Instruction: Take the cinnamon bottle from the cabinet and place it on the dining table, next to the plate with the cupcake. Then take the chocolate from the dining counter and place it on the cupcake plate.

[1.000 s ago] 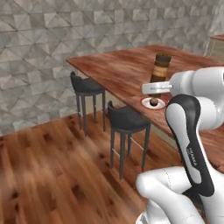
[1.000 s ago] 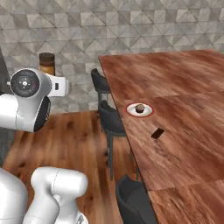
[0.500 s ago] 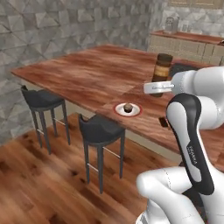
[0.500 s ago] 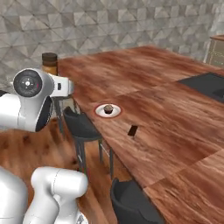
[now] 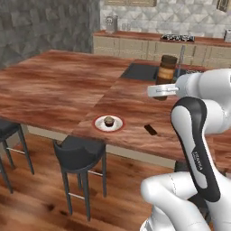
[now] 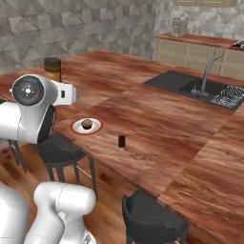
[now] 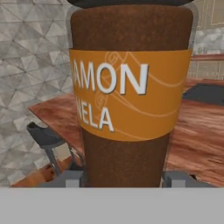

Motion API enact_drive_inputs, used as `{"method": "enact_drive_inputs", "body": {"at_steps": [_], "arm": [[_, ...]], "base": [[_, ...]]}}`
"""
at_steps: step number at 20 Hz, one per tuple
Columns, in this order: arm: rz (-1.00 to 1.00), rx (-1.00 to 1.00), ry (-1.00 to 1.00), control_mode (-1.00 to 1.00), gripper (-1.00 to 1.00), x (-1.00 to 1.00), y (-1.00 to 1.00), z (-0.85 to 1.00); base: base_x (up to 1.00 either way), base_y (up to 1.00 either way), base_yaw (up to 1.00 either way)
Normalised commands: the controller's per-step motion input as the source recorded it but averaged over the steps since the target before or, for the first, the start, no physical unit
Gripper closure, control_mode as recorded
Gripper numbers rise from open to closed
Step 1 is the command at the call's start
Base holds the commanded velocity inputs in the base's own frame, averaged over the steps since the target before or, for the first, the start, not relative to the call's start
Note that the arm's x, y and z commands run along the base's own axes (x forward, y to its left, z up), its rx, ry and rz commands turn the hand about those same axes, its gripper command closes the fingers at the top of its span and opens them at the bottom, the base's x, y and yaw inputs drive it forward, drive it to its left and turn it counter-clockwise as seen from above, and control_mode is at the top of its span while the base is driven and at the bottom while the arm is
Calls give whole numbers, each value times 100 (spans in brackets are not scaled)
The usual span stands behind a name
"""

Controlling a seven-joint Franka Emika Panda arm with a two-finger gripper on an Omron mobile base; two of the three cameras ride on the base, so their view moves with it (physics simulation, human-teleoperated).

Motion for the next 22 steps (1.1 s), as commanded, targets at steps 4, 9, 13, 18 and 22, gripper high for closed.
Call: {"method": "enact_drive_inputs", "body": {"at_steps": [4,9,13,18,22], "arm": [[0,0,0,100,100,0,0,0],[0,0,0,100,100,0,0,0],[0,0,0,100,100,0,0,0],[0,0,0,100,100,0,0,0],[0,0,0,100,100,0,0,0]], "base": [[60,46,-37],[64,44,-37],[49,62,-23],[27,84,-2],[64,36,-13]]}}
